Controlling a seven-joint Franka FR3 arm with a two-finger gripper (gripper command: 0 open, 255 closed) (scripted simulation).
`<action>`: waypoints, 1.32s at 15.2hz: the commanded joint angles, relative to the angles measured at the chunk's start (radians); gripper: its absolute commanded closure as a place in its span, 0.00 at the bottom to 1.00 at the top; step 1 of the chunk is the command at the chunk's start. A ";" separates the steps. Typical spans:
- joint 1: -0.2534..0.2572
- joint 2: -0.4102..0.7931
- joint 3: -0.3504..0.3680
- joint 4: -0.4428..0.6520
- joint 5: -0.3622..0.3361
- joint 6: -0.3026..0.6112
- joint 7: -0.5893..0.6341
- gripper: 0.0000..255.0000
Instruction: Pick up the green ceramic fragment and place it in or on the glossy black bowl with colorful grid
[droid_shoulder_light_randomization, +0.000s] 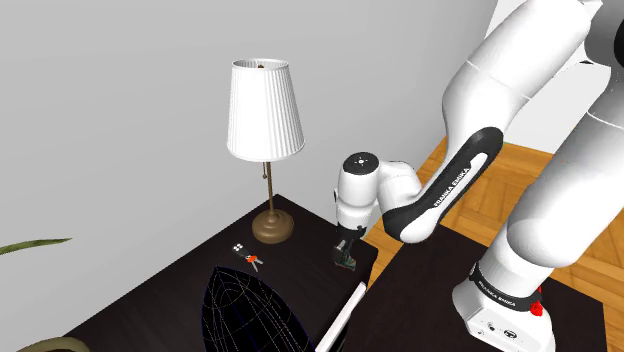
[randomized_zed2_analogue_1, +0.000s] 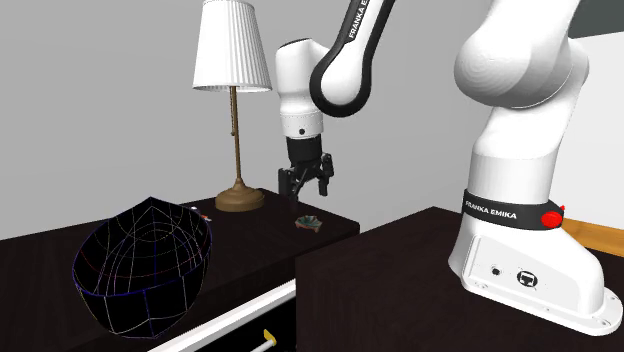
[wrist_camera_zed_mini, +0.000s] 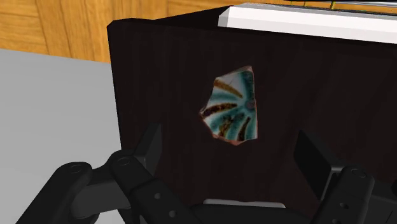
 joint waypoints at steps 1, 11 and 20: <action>-0.021 0.062 0.008 0.016 -0.106 0.026 0.089 0.00; -0.017 0.209 -0.073 0.058 -0.404 0.076 0.304 0.00; -0.017 0.209 -0.073 0.058 -0.404 0.076 0.304 1.00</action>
